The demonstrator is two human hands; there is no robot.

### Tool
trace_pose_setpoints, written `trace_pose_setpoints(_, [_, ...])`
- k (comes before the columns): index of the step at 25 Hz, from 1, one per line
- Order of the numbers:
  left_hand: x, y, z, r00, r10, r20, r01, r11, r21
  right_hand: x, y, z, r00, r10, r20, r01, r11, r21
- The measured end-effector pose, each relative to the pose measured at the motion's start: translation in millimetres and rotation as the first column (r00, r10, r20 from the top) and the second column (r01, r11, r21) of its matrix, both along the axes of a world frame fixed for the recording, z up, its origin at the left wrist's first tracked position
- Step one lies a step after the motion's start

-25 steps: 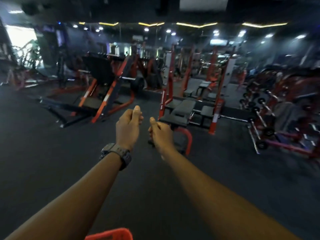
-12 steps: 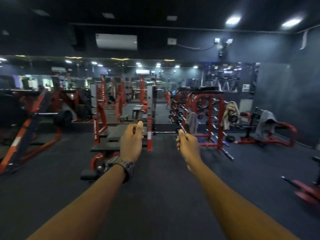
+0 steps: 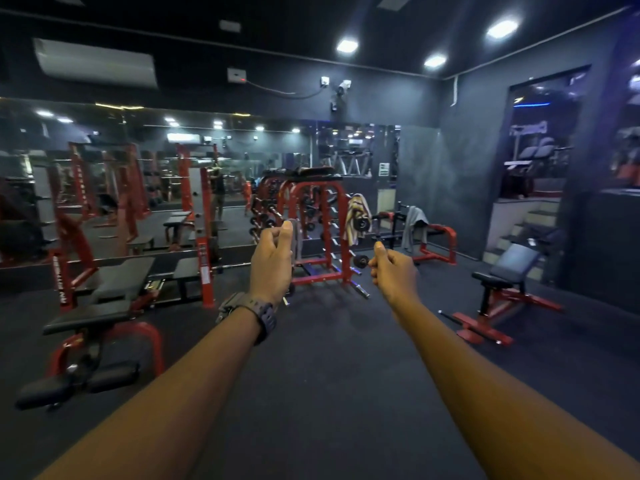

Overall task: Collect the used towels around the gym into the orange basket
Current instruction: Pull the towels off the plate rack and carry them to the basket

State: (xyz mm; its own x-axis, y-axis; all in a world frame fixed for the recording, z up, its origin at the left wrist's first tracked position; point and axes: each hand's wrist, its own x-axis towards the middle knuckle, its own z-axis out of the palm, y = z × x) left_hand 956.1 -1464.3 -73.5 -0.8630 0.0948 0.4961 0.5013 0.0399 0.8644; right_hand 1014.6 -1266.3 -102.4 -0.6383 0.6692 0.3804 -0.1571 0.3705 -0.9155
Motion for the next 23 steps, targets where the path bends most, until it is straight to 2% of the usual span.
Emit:
trace_pose_setpoints(5, [3,63,2,0.998,-0.058,-0.026,0.057,0.998,-0.037,11,53,10,0.998,-0.048,-0.035,0.047,0.999,-0.015])
trace_pose_setpoints(10, [-38,99,2,0.996,-0.078,-0.034,0.075,0.995,-0.069,-23,91,12,0.998,-0.036,-0.058,0.033,0.999,-0.04])
trace_pose_setpoints(15, [-112,137,-5,0.993,-0.098,-0.061,0.092,0.991,-0.095,-102,128,17,0.998,-0.017,-0.068,0.015,0.999,-0.032])
trace_pose_setpoints(23, [-302,235,26,0.988,-0.155,-0.026,0.155,0.988,0.013,-278,218,41,1.0,-0.003,0.002,0.003,1.0,0.02])
